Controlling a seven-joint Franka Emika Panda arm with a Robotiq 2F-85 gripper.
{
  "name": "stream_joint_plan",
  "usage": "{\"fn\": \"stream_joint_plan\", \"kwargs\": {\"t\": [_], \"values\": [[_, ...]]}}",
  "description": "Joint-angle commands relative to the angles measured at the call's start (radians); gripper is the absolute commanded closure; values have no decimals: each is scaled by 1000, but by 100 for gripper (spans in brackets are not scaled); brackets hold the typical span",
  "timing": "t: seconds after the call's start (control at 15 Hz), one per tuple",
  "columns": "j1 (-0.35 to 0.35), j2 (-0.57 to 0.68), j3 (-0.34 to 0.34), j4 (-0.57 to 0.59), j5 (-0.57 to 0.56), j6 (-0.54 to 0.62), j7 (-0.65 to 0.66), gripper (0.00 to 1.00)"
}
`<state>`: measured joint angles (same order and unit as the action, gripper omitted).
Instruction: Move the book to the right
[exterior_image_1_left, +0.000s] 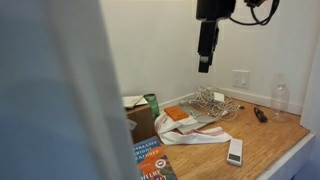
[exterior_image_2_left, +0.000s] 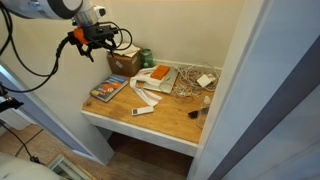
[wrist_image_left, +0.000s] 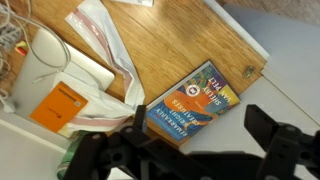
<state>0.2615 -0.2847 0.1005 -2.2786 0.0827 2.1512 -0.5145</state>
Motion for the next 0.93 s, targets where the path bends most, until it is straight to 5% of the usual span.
{"fn": "stream_joint_plan", "kwargs": {"t": [0.0,0.07,0.13,0.2,0.6,0.87], "values": [[38,128,-20,59,121,67,-211,0],[40,158,-12,63,157,96,-270,0],[43,190,-2,70,188,123,-329,25],[44,219,8,79,221,141,-392,26],[10,418,96,166,305,228,-754,70],[-39,515,172,216,466,294,-998,97]]}}
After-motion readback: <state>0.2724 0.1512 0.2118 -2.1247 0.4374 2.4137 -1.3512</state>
